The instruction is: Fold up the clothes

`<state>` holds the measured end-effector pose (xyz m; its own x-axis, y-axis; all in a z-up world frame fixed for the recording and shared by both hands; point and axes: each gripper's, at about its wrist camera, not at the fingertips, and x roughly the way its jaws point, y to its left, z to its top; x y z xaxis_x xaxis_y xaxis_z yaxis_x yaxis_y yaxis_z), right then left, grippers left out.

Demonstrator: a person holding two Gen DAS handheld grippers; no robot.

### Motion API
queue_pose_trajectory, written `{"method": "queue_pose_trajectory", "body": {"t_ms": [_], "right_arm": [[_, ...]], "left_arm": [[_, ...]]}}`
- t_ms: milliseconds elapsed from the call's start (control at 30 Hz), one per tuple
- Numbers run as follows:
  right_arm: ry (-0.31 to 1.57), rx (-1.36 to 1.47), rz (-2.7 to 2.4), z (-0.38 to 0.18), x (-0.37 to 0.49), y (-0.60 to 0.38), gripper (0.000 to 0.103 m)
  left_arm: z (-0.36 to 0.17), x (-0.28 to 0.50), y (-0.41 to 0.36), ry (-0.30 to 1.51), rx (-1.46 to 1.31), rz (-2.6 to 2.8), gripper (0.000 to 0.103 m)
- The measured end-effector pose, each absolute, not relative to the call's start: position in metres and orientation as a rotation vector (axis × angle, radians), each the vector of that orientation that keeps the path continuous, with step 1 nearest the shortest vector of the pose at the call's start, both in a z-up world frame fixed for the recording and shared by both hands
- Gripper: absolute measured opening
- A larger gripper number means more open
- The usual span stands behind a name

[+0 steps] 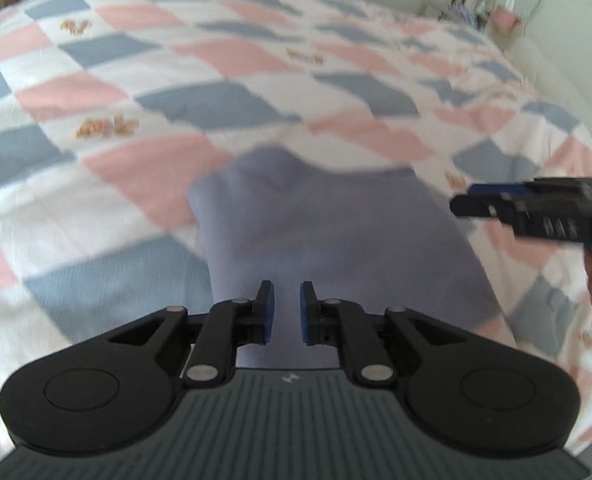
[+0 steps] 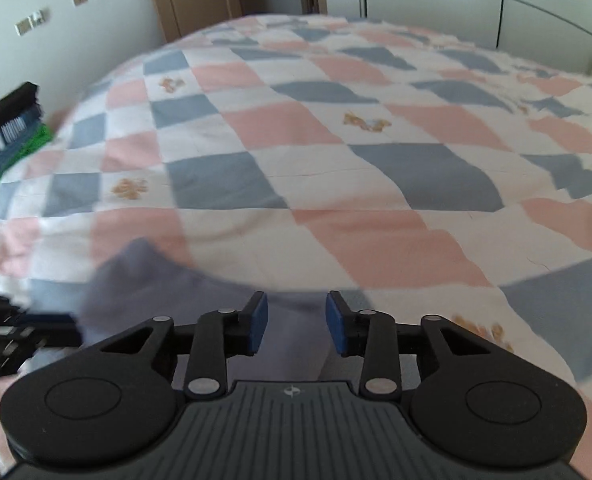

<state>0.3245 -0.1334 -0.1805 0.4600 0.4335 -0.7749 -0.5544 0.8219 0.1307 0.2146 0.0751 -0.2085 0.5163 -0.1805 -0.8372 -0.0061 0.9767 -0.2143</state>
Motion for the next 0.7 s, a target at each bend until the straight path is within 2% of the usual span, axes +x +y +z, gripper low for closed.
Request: {"method": "queue_pose_trajectory", "body": {"t_ms": [133,233,300,467,533,633,700], "right_arm": [[0.947,-0.210,0.604,-0.183,0.271,-0.133,0.036],[1.013,-0.290,0.528,-0.218,0.258,-0.132,0.037],[1.035,-0.259,0.504,-0.226,0.263,-0.135,0.044],[1.053,-0.130,0.478,-0.192,0.268,-0.145,0.045],[1.083,-0.091,0.486,-0.180,0.263,-0.150,0.052],[1.117,-0.055,0.491,-0.166,0.253,-0.157,0.055],[1.118,-0.038,0.494,-0.157,0.247,-0.160,0.060]], "left_arm": [[-0.226,0.213,0.061,1.136,-0.146,-0.059,0.014],[-0.221,0.221,0.056,1.182,-0.138,-0.012,0.016],[-0.209,0.222,0.052,1.193,-0.106,0.041,0.033],[-0.175,0.213,0.040,1.230,-0.061,0.178,0.037],[-0.163,0.207,0.035,1.239,-0.068,0.218,0.038],[-0.144,0.194,0.022,1.231,-0.061,0.262,0.042],[-0.131,0.184,0.013,1.219,-0.062,0.286,0.049]]}}
